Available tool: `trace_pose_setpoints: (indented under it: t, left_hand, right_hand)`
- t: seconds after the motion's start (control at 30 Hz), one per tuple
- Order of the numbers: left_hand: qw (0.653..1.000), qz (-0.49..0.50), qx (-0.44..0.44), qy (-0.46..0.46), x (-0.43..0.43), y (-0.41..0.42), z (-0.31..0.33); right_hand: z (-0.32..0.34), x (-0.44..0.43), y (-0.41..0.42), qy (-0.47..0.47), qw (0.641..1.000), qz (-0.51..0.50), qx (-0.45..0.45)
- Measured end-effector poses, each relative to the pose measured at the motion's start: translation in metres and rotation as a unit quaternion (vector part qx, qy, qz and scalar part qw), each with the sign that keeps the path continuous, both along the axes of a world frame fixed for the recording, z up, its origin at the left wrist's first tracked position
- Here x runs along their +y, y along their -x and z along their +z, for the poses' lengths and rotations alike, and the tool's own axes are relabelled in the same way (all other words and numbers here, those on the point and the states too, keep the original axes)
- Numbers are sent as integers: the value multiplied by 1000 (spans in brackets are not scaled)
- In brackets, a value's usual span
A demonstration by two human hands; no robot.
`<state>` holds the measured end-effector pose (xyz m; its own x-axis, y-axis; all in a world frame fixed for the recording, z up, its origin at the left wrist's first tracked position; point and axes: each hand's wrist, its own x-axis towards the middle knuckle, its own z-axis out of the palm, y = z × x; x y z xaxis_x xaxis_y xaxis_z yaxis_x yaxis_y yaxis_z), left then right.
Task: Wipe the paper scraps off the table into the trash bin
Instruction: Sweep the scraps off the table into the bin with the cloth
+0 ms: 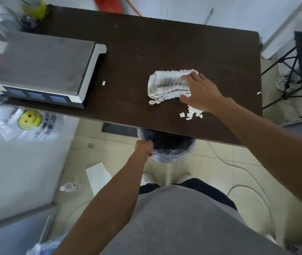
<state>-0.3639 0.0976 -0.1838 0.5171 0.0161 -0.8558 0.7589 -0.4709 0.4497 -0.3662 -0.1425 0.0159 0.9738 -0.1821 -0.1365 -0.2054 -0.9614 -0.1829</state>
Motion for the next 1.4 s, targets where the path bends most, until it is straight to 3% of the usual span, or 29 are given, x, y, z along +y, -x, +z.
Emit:
trace_pose_setpoints:
  t: [0.3,0.6,0.8,1.1,1.4]
  left_hand:
    - [1000,-2,10,-15,0,-9,57]
    - [998,29,14,-47,-3,7,66]
    - [998,32,39,-46,0,26,67]
    - [997,45,-3,-56,-3,57,61]
    - [995,90,25,-36,-19,70,74]
  right_hand:
    - [-23,4,-33,21,999,34,21]
    - [-48,-25,-73,78,990,86,79]
    - [-54,-34,-80,62,991,94,71]
    - [-50,-93,-66,40,993,9,112]
    - [-61,-128,-12,5,977,-121,176]
